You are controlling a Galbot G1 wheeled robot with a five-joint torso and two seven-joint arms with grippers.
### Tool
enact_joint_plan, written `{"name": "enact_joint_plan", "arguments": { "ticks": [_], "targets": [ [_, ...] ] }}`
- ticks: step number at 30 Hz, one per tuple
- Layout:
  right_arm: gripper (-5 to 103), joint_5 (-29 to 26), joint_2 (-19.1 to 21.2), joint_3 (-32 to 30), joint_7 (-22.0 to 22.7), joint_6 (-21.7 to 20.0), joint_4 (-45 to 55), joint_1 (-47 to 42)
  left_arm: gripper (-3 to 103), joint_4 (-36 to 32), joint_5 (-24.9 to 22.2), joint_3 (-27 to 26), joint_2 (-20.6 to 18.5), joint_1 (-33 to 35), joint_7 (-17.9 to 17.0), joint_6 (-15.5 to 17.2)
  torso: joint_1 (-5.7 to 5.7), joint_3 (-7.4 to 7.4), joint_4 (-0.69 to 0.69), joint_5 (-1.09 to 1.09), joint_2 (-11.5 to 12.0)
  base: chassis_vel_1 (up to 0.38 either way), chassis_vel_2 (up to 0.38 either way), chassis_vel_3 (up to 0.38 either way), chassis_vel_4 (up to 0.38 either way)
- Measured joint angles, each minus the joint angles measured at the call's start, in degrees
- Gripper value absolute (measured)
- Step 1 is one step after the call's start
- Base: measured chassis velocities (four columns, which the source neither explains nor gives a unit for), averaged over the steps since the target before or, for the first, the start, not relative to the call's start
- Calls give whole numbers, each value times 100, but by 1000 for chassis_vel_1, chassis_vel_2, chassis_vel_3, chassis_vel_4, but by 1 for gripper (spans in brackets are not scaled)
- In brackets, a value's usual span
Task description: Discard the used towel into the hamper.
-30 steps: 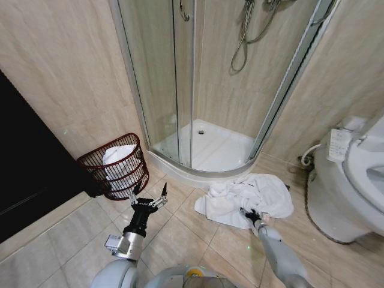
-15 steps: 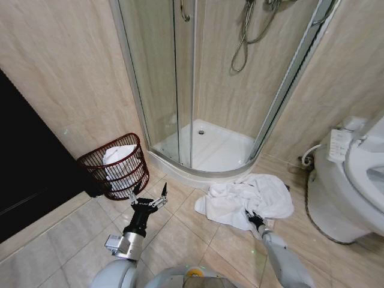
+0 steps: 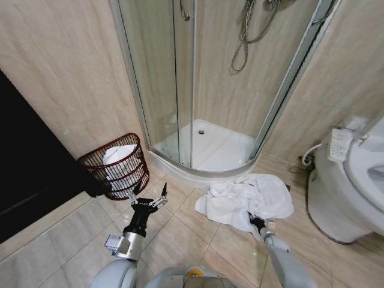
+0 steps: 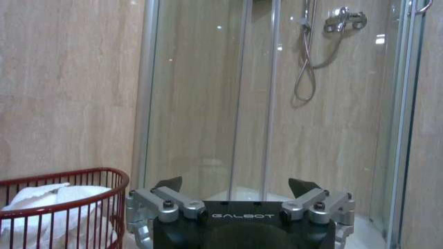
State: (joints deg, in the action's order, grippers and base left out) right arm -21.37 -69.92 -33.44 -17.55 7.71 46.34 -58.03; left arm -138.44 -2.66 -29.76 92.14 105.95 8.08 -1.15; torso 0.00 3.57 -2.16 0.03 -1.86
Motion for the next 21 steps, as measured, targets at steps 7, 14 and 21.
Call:
{"name": "enact_joint_plan", "arguments": {
  "ticks": [7,14,21],
  "targets": [
    [9,-274,58,-154,-34,199,781,-388,100,0,0,0,0,0,0,0,0,-1,0,-3,0,0,0,0,0],
    [9,-208,71,-450,-33,550,2234,-1248,100,0,0,0,0,0,0,0,0,-1,-1,-3,-1,0,0,0,0],
    [9,97,-72,-1311,-174,822,4435,-2518,100,0,0,0,0,0,0,0,0,-2,1,-4,-1,0,0,0,0]
  ]
}}
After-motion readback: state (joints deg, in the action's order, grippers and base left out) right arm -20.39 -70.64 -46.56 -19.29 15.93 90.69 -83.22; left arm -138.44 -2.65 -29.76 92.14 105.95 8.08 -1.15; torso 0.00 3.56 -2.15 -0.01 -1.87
